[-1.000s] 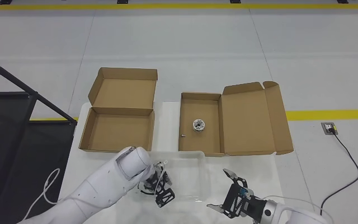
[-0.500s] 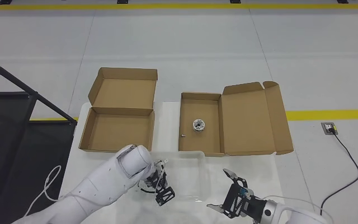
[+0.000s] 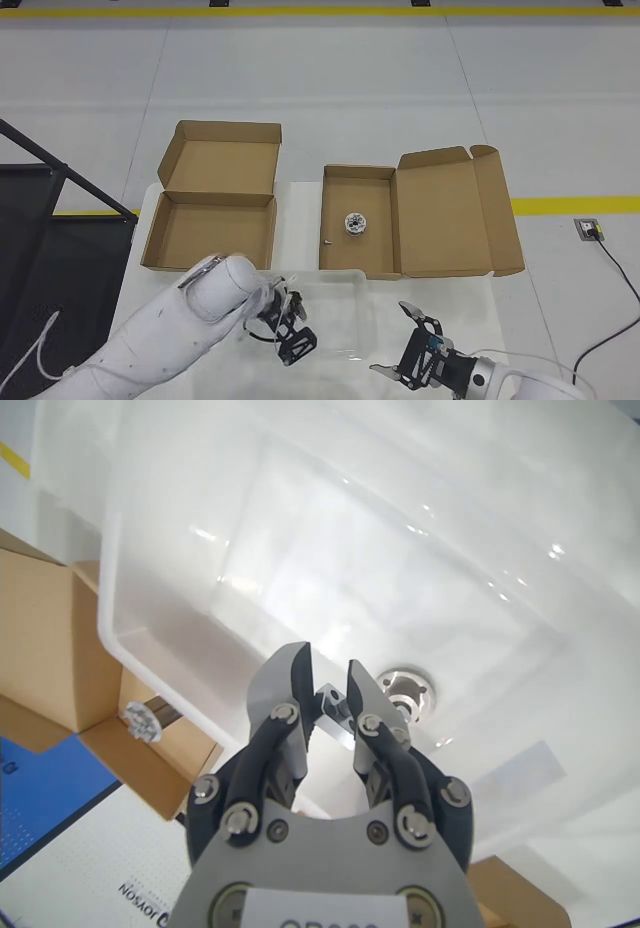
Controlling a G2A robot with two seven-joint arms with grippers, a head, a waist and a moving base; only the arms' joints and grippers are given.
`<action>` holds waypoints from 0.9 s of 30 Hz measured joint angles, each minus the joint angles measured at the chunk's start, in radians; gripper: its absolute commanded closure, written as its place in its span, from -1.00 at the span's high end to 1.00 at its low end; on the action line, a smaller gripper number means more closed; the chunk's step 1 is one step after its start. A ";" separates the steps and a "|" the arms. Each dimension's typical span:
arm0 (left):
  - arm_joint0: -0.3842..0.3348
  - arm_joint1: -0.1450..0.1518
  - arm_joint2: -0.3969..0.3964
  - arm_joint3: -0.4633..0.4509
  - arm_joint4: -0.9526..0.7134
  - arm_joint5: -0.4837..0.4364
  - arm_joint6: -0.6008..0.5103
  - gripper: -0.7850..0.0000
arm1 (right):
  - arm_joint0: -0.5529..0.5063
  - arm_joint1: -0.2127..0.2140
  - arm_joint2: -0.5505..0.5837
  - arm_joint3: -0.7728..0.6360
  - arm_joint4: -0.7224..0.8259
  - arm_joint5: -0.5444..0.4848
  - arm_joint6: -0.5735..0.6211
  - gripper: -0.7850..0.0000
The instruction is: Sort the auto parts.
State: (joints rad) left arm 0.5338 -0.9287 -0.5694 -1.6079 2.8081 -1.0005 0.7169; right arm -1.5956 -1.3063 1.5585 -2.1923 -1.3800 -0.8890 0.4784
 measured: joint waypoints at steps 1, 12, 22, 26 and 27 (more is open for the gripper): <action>0.026 0.019 -0.030 -0.053 0.007 -0.011 -0.025 -1.00 | 0.000 0.000 0.000 0.000 0.000 0.000 0.000 1.00; 0.269 0.153 -0.287 -0.359 0.013 -0.010 -0.170 -1.00 | 0.000 0.000 0.000 0.000 0.000 0.000 0.000 1.00; 0.316 0.172 -0.328 -0.402 0.018 0.026 -0.181 -1.00 | 0.000 0.000 0.000 0.000 0.000 0.000 0.000 1.00; 0.336 0.168 -0.330 -0.373 -0.004 0.050 -0.216 -1.00 | 0.000 0.000 0.000 0.000 0.000 0.000 0.000 1.00; 0.340 0.165 -0.336 -0.353 -0.020 0.061 -0.241 -1.00 | 0.000 0.000 0.000 0.000 0.000 0.000 0.000 1.00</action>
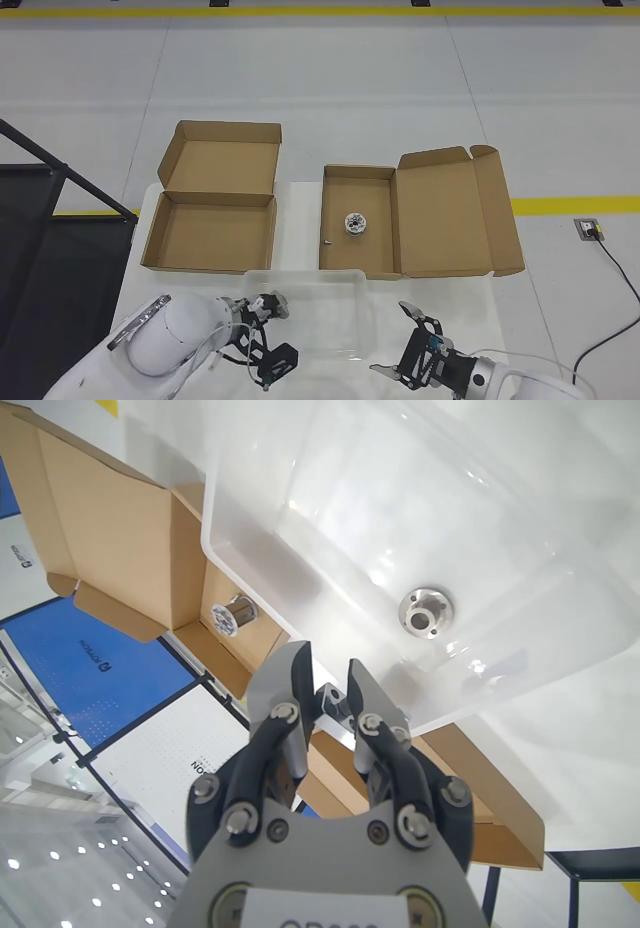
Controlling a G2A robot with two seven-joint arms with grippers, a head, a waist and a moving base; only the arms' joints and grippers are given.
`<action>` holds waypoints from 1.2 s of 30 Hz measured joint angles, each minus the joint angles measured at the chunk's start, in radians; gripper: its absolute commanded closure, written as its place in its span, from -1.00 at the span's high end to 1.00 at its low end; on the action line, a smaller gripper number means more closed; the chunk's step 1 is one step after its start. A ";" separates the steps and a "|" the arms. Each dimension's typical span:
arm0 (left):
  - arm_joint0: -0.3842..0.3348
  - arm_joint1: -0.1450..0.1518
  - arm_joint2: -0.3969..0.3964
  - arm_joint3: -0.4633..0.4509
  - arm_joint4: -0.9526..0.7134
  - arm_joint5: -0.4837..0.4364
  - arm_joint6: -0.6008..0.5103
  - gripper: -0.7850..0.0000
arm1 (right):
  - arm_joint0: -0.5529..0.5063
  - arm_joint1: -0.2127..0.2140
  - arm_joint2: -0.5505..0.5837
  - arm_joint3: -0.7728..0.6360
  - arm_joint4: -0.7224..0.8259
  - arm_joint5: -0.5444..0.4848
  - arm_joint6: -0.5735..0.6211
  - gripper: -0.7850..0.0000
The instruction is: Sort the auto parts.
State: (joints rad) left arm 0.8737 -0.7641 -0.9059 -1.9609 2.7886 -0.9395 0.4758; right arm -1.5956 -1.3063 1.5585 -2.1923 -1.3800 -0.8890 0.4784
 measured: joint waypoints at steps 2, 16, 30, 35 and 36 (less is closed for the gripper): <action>0.000 -0.011 -0.014 0.051 -0.032 0.024 -0.077 -1.00 | 0.000 0.000 0.000 0.000 0.000 0.000 0.000 1.00; -0.126 -0.077 0.011 0.327 -0.147 0.187 -0.245 -1.00 | 0.000 0.000 0.000 0.000 0.000 0.000 0.000 1.00; -0.156 -0.092 -0.024 0.545 -0.147 0.305 -0.305 -1.00 | 0.000 0.000 0.000 0.000 0.000 0.000 0.000 1.00; -0.146 -0.094 -0.048 0.604 -0.146 0.349 -0.351 -1.00 | 0.000 0.000 0.000 0.000 0.000 0.000 0.000 1.00; -0.145 -0.095 -0.054 0.616 -0.151 0.358 -0.358 -1.00 | 0.000 0.000 0.000 0.000 0.000 0.000 0.000 1.00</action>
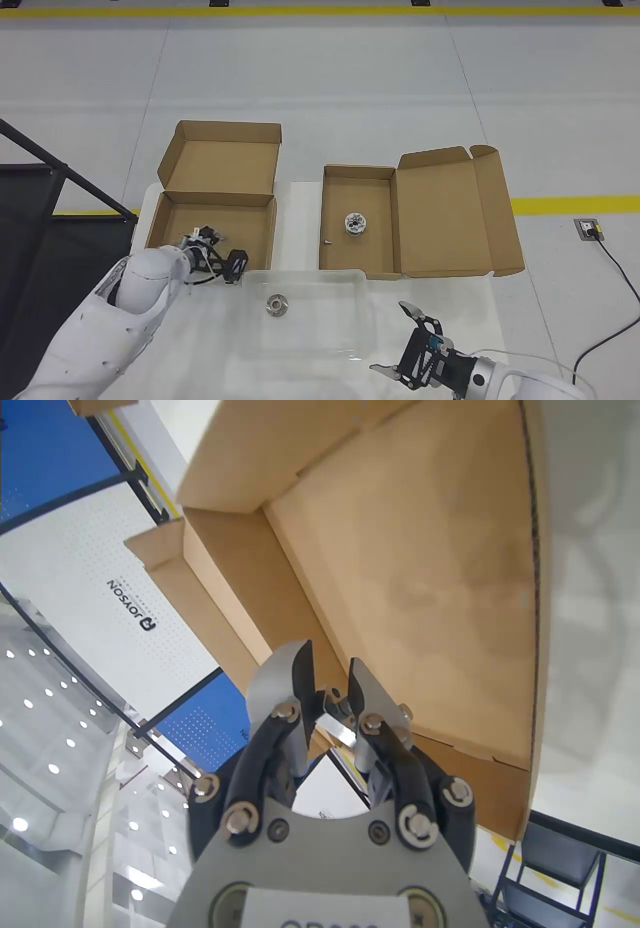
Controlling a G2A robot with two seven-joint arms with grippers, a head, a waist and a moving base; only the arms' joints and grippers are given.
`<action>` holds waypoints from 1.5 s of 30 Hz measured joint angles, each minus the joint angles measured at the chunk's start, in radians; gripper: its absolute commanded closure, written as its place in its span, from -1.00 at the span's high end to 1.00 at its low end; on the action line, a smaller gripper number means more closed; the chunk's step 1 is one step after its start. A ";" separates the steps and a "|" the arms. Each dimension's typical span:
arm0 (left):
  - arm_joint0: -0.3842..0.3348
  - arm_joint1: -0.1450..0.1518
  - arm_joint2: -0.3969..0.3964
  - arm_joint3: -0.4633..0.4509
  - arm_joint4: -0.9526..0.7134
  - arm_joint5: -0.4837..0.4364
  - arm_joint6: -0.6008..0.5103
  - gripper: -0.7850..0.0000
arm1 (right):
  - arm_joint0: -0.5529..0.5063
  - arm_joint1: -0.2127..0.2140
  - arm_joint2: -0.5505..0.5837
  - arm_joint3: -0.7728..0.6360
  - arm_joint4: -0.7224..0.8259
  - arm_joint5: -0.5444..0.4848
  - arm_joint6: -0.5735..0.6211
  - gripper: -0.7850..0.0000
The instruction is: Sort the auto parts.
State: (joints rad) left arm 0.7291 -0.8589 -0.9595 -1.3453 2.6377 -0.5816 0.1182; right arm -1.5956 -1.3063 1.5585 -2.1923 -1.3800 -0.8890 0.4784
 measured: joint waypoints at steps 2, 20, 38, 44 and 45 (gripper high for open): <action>0.003 -0.003 -0.014 0.026 -0.022 0.025 -0.014 -1.00 | 0.000 0.000 0.000 0.000 0.000 0.000 0.000 1.00; -0.050 -0.055 -0.047 0.244 -0.248 0.131 -0.062 -0.15 | 0.000 0.000 0.000 0.000 0.000 0.000 0.000 1.00; -0.033 -0.043 -0.108 0.177 -0.232 0.123 -0.008 0.57 | 0.000 0.000 0.000 0.000 0.000 0.000 0.000 1.00; 0.061 -0.010 -0.195 0.006 -0.221 0.066 0.025 0.65 | 0.000 0.000 0.000 0.000 0.000 0.000 0.000 1.00; 0.077 -0.004 -0.212 -0.021 -0.222 0.054 0.038 0.66 | 0.000 0.000 0.000 0.000 0.000 0.000 0.000 1.00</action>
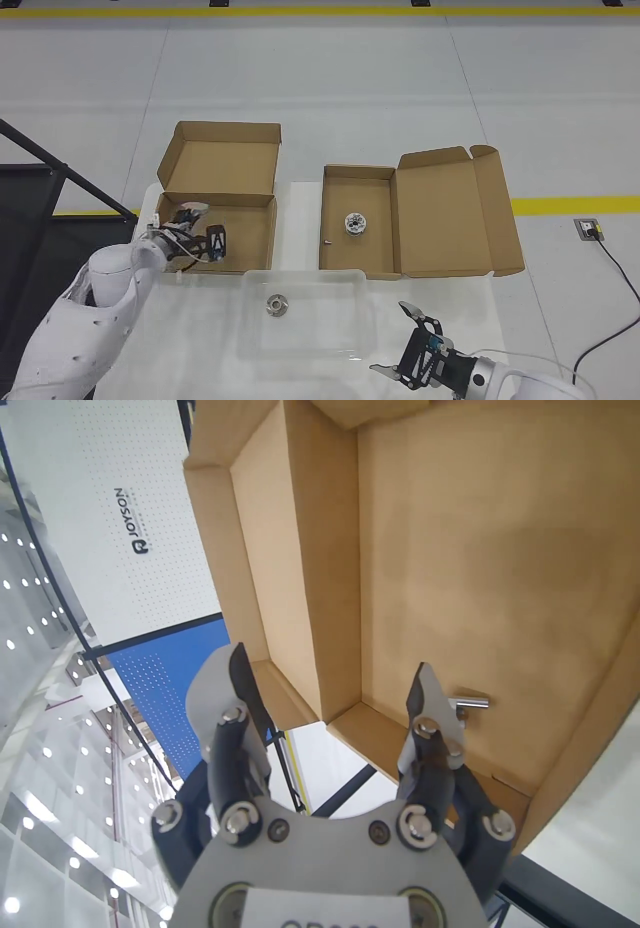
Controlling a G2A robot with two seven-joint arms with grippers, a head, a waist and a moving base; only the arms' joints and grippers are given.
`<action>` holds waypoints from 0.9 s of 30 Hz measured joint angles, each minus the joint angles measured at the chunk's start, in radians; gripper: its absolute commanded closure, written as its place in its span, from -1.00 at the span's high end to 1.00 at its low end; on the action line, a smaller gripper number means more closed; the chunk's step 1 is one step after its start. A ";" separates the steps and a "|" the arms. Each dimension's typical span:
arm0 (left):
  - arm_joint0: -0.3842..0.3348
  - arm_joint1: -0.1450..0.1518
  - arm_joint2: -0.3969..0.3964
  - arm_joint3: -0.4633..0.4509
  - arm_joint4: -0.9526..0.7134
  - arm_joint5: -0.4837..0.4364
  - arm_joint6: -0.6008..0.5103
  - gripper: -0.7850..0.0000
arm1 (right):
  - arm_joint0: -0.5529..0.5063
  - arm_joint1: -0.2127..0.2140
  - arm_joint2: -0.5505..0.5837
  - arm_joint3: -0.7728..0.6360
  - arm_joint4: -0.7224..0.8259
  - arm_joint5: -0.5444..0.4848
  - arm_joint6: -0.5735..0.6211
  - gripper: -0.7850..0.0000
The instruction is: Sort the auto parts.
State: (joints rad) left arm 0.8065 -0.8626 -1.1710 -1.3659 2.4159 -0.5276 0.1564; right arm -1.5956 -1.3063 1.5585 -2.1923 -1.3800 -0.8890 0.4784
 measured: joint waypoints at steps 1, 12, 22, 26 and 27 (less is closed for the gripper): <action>0.022 0.008 -0.024 -0.035 -0.001 -0.015 0.020 0.68 | 0.000 0.000 0.000 0.000 0.000 0.000 0.000 1.00; 0.194 0.078 -0.199 -0.329 0.055 -0.190 0.286 0.93 | 0.000 0.000 0.000 0.000 0.000 0.000 0.000 1.00; 0.191 0.114 -0.154 -0.473 0.145 -0.414 0.506 0.95 | 0.000 0.000 0.000 0.000 0.000 0.000 0.000 1.00; 0.114 0.107 -0.056 -0.433 0.123 -0.488 0.513 1.00 | 0.000 0.000 0.000 0.000 0.000 0.000 0.000 1.00; 0.096 0.106 -0.025 -0.424 0.123 -0.487 0.511 1.00 | 0.000 0.000 0.000 0.000 0.000 0.000 0.000 1.00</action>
State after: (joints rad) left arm 0.9026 -0.7570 -1.1962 -1.7900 2.5392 -1.0148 0.6676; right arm -1.5956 -1.3063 1.5585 -2.1923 -1.3800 -0.8890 0.4784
